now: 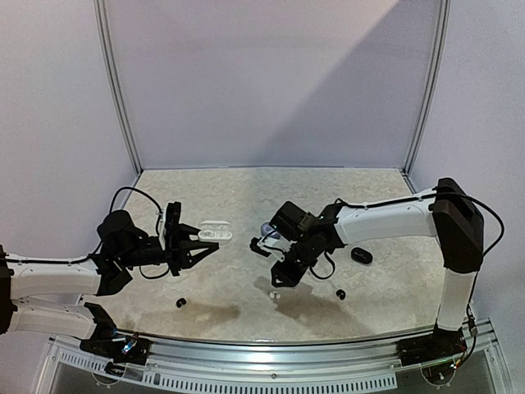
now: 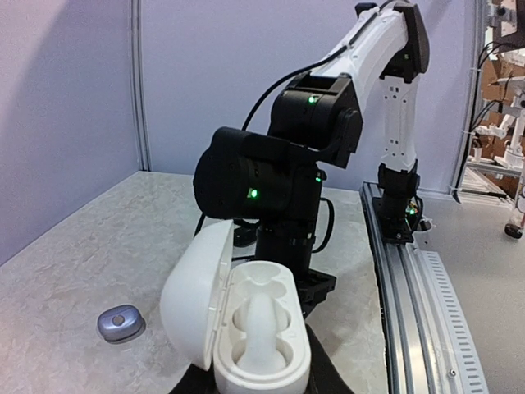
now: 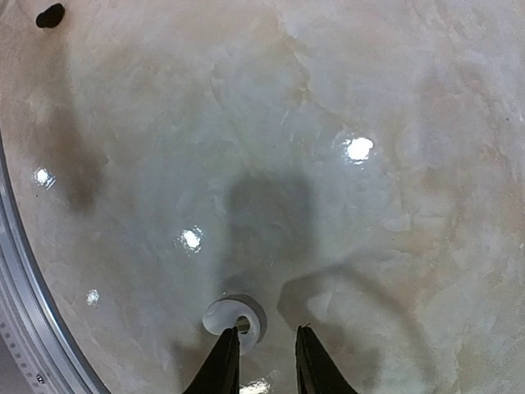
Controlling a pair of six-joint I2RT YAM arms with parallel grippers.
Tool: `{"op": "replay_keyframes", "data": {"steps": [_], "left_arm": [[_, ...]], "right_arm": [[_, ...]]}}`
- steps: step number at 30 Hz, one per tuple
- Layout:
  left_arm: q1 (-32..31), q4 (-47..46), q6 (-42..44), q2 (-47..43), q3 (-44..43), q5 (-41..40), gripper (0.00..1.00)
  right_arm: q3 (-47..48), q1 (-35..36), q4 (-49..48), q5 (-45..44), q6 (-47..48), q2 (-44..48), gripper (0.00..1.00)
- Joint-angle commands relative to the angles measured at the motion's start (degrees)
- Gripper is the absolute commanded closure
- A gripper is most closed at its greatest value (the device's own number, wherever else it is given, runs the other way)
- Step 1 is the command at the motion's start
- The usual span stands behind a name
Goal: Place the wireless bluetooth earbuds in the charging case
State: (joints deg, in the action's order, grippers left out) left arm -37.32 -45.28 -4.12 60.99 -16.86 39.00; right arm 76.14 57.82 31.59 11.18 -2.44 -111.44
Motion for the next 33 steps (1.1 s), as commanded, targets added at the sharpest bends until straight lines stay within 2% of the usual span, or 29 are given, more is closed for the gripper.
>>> {"op": "replay_keyframes", "data": {"steps": [1, 13, 27, 33], "left_arm": [[-0.64, -0.26, -0.12, 0.18, 0.02, -0.33, 1.00], [-0.56, 0.12, 0.32, 0.18, -0.18, -0.51, 1.00], [-0.56, 0.76, 1.08, -0.16, 0.16, -0.33, 1.00], [-0.56, 0.77, 1.19, -0.13, 0.26, -0.33, 1.00]], "right_arm": [[0.05, 0.62, -2.23, 1.04, 0.33, -3.17, 0.76], [-1.27, 1.67, -1.71, 4.11, 1.04, -4.67, 0.79], [-2.91, 3.61, 0.24, 9.22, 0.33, -1.44, 0.78], [-3.15, 4.02, 1.07, 11.14, -0.02, -0.89, 0.81]]}}
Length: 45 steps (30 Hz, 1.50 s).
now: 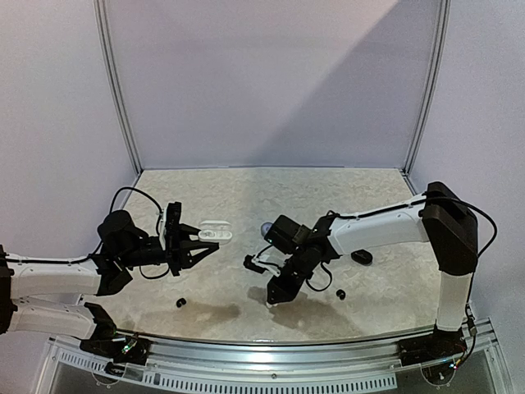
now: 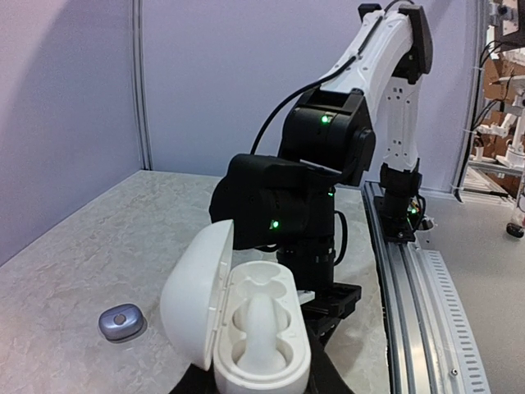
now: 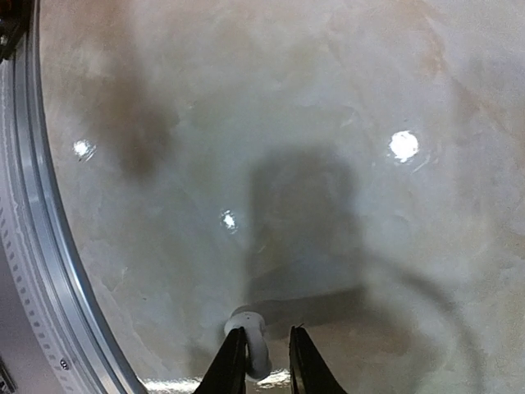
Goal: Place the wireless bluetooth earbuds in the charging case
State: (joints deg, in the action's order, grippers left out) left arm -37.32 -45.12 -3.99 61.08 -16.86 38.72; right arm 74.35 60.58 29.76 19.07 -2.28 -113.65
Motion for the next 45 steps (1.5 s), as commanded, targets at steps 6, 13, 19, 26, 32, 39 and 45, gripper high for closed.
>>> {"op": "replay_keyframes", "data": {"steps": [6, 13, 19, 26, 32, 39, 45], "left_arm": [[-0.56, 0.61, 1.30, -0.23, 0.42, -0.01, 1.00], [-0.56, 0.96, 1.41, -0.57, 0.54, 0.13, 1.00], [-0.56, 0.62, 1.32, -0.56, 0.67, 0.04, 1.00], [-0.65, -0.93, 1.40, -0.53, 0.85, 1.25, 1.00], [-0.74, -2.26, 1.65, -0.18, 0.66, 4.24, 1.00], [-0.74, -3.50, 1.50, 0.13, 0.29, 6.56, 1.00], [-0.74, -4.25, 0.94, 0.58, 0.18, 6.38, 1.00]], "right_arm": [[-1.91, 1.42, 3.22, 3.52, -0.73, 1.37, 0.89], [-1.02, 1.53, 3.08, 2.96, -0.63, 2.35, 0.98], [1.92, 1.48, 5.90, -0.22, 0.62, 6.50, 1.00], [5.54, 1.46, 0.33, -8.87, 5.78, 20.41, 1.00], [2.74, 2.01, -18.33, -2.80, 11.64, 29.37, 1.00], [9.69, 4.16, -16.68, -0.08, 20.35, 23.81, 1.00], [13.03, 5.76, -12.21, -0.83, 24.50, 19.52, 1.00]]}}
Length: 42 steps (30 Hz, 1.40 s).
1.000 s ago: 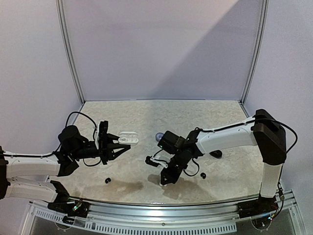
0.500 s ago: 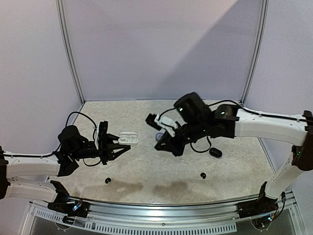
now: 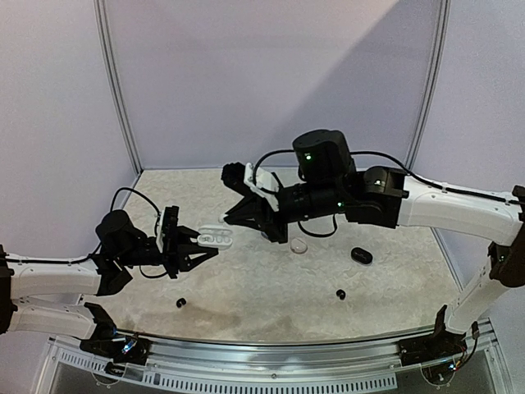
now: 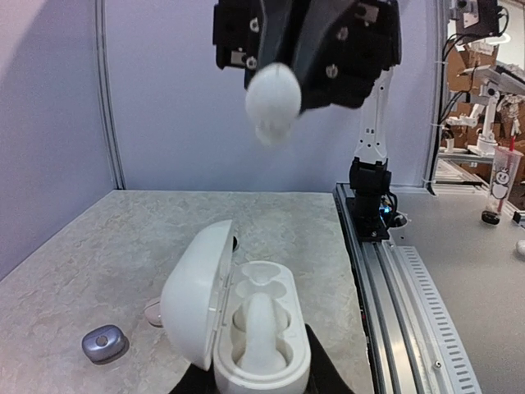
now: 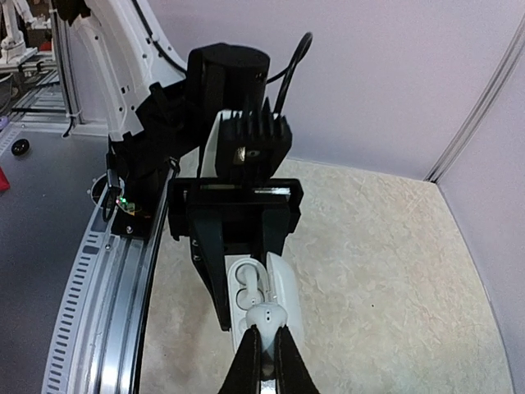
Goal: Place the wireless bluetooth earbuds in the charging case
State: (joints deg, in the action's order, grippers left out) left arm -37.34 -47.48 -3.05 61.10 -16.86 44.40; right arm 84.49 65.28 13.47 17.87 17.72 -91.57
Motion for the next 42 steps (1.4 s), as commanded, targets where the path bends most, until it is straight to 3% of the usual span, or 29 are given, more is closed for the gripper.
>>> {"op": "replay_keyframes", "data": {"steps": [1, 24, 30, 42], "left_arm": [[-0.71, -2.05, -0.14, 0.76, 0.10, 0.61, 1.00], [-0.71, -3.33, -0.16, 2.27, -0.94, 0.42, 1.00], [-0.71, -3.85, -0.36, 2.61, -0.89, 0.33, 1.00], [-0.71, -4.40, -0.53, 2.62, -0.59, 0.33, 1.00]], "right_arm": [[3.29, 1.11, 4.87, 0.05, 4.87, -3.09, 1.00], [5.12, 1.24, 10.42, -4.83, 8.36, -8.55, 1.00], [5.07, 1.19, 10.81, -5.11, 8.10, -8.63, 0.91], [5.73, 1.30, 9.84, -4.25, 7.77, -9.48, 0.89]]}}
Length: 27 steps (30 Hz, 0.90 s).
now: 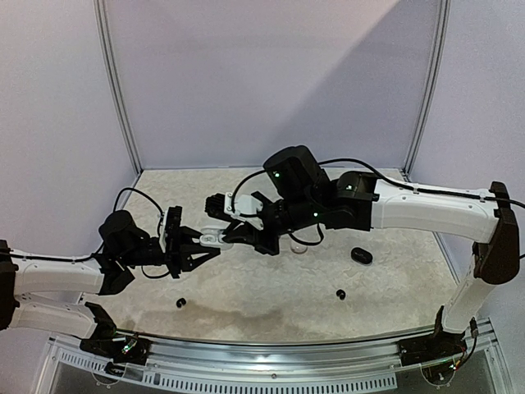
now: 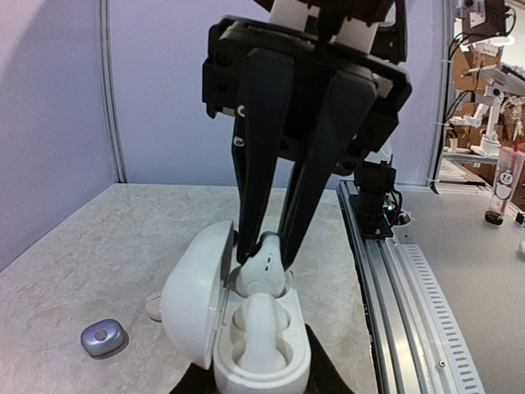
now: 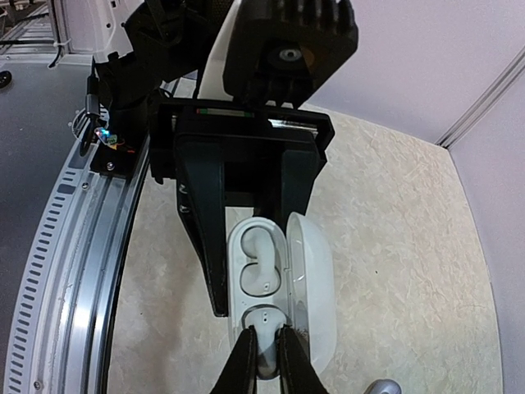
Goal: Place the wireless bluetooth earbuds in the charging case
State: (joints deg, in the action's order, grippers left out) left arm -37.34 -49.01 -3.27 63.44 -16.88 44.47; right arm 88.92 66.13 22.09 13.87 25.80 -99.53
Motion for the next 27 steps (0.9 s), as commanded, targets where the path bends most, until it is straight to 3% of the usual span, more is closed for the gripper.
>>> {"op": "replay_keyframes", "data": {"steps": [1, 18, 27], "left_arm": [[-0.71, -2.92, -0.38, 0.24, -0.52, 0.26, 1.00], [-0.71, -2.42, -0.87, -0.87, 0.49, -0.60, 1.00], [-1.00, 0.08, 1.83, -1.60, 0.63, -2.43, 1.00]], "right_arm": [[1.33, 0.39, 1.05, -0.21, -0.39, -1.59, 0.89], [0.37, 0.35, 0.53, -2.10, -3.59, 3.36, 0.74], [-3.93, -0.24, -9.66, 3.03, -8.44, 12.99, 0.69]]}}
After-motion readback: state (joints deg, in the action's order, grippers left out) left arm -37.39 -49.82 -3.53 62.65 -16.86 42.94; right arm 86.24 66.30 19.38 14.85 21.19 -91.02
